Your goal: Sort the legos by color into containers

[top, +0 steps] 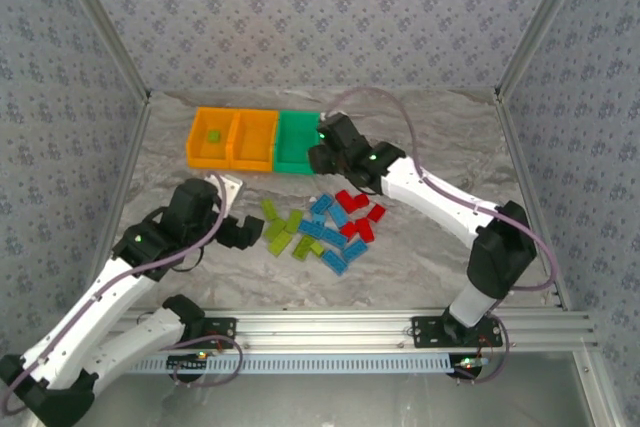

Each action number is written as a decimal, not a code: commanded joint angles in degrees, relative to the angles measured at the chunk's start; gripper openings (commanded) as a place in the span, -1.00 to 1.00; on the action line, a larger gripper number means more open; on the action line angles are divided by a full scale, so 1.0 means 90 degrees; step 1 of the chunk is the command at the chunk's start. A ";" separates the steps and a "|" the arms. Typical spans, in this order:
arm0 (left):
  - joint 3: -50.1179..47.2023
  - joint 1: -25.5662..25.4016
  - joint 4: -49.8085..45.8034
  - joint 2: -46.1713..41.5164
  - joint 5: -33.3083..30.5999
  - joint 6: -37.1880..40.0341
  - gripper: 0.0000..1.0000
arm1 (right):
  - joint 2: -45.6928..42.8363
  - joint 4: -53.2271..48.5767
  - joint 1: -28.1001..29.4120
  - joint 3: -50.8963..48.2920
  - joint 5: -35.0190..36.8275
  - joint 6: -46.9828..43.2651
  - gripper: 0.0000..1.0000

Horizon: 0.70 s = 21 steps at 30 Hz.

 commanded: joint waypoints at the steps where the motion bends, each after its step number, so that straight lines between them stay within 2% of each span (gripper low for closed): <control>1: -0.0149 0.0119 0.0248 -0.0186 -0.0114 -0.0092 0.99 | 0.1059 -0.0157 -0.0156 0.0915 0.0324 -0.0316 0.03; 7: -0.0171 0.0115 0.0135 0.0035 -0.0263 -0.0107 0.99 | 0.3093 -0.0731 -0.0505 0.3051 0.0273 -0.0601 0.02; 10: -0.0183 0.0118 0.0165 0.0124 -0.0295 -0.0090 0.98 | 0.3822 -0.1133 -0.0588 0.3983 0.0053 -0.0773 0.09; 14: -0.0193 0.0123 0.0136 0.0205 -0.0369 -0.0074 0.98 | 0.4276 -0.1370 -0.0631 0.4597 -0.0064 -0.0866 0.26; 18: -0.0190 0.0131 0.0102 0.0242 -0.0529 -0.0063 0.98 | 0.4299 -0.1541 -0.0690 0.4760 -0.0179 -0.0798 0.55; 21: -0.0216 0.0163 0.0159 0.0233 -0.0512 -0.0043 0.98 | 0.4130 -0.1591 -0.0669 0.4758 -0.0191 -0.0847 0.57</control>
